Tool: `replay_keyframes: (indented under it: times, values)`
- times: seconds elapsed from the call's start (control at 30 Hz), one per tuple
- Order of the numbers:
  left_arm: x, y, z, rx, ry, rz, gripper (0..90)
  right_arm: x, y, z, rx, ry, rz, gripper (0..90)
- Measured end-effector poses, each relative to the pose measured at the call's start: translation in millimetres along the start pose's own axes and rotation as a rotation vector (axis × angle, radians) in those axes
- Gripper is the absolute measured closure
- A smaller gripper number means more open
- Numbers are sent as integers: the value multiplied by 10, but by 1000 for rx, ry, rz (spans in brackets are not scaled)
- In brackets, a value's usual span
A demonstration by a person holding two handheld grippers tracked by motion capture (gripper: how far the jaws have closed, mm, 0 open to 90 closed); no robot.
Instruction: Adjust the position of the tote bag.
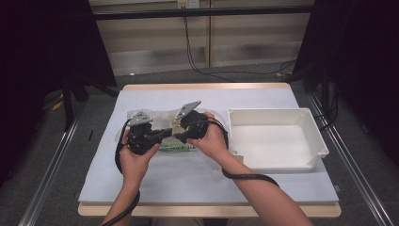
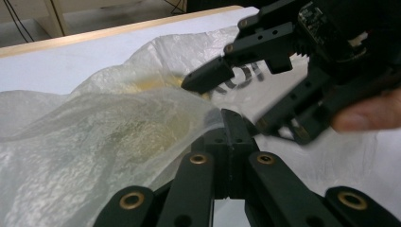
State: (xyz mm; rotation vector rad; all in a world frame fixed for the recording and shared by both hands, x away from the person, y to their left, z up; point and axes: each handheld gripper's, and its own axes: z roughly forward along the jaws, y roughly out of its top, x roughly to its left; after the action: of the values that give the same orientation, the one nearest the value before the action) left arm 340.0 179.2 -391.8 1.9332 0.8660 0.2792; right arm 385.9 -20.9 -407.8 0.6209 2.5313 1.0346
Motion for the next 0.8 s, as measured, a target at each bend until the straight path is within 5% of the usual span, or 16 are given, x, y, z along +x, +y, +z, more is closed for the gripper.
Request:
replay_keyframes:
  times: [0.1, 0.2, 0.3, 0.47, 0.63, 0.73, 0.8]
  values:
    - [25, -35, 16, 1, 10, 1, 900, -61, 9, -10, -20, 40, 21, 785]
    - [33, -52, 30, 9, 18, 11, 900, -78, 37, -34, -13, 62, 27, 880]
    - [29, -81, 65, 20, 100, 67, 769, -95, 61, -71, -4, 56, 61, 893]
    - [55, -176, 177, 61, 112, 32, 633, -161, 58, -140, -19, 55, 113, 894]
    - [114, -306, 375, 95, 171, 47, 428, -175, 69, -174, -13, 48, 96, 894]
    - [145, -358, 478, 141, 179, 76, 389, -158, 77, -165, -3, 55, 93, 894]
    - [167, -406, 567, 151, 186, 58, 351, -149, 77, -141, 11, 56, 83, 893]
